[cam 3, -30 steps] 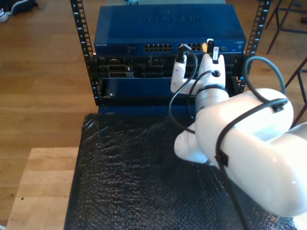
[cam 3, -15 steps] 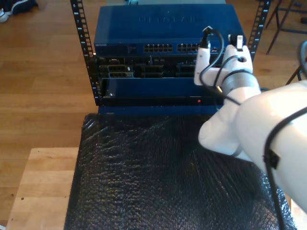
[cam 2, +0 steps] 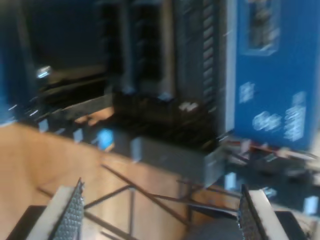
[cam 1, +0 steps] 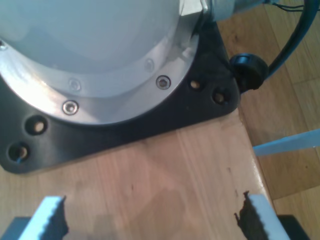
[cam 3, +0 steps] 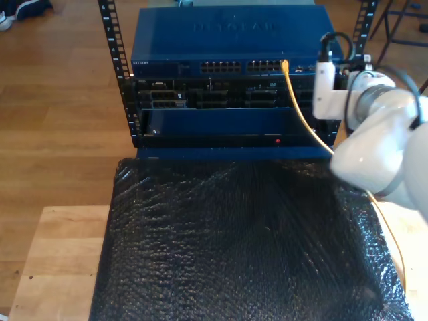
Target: Grab the cable and plug it in
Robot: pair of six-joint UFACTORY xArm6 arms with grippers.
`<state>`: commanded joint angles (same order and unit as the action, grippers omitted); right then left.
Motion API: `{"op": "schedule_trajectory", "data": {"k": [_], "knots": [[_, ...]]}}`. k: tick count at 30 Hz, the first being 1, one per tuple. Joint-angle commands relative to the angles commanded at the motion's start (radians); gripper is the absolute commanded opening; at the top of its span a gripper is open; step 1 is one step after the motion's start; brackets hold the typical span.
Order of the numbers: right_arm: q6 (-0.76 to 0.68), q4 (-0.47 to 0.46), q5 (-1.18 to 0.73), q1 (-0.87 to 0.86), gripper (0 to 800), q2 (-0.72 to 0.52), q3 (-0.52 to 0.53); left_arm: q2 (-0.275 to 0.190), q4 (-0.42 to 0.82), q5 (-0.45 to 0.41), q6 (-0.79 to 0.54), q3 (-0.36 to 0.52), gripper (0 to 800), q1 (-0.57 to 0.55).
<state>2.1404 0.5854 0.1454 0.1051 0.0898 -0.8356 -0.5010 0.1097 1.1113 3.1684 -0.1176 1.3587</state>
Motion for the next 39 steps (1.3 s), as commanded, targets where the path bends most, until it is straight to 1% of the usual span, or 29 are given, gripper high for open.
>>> {"op": "schedule_trajectory", "data": {"k": [5,9,14,16,22,26,34,36,39], "knots": [[0.157,-0.003,-0.224,-0.098,789,-0.066,0.000,0.000,0.000,0.000,0.000,0.000,800,0.000],[0.298,-0.014,-0.399,-0.190,791,-0.115,-0.008,0.000,0.000,0.000,0.000,0.000,800,0.000],[0.404,-0.017,-0.500,-0.319,792,-0.144,-0.005,0.000,0.000,0.000,0.000,0.000,800,0.000],[0.434,-0.034,-0.546,-0.379,792,-0.158,-0.005,0.000,0.000,0.002,0.000,0.000,800,0.000],[0.477,-0.124,-0.778,-0.572,792,-0.219,-0.006,0.000,0.000,0.000,0.000,0.000,800,0.000],[0.477,-0.215,-0.918,-0.678,792,-0.255,-0.005,0.000,0.000,0.002,0.000,0.000,800,-0.002],[0.480,-0.384,-1.122,-0.867,792,-0.331,0.021,0.000,0.000,0.000,0.000,0.000,800,0.000],[0.497,-0.413,-1.169,-0.916,792,-0.354,0.037,0.000,0.000,0.000,0.000,0.000,800,0.000],[0.548,-0.425,-1.229,-0.988,792,-0.385,0.060,0.000,0.000,0.000,0.000,0.000,800,0.000]]}}
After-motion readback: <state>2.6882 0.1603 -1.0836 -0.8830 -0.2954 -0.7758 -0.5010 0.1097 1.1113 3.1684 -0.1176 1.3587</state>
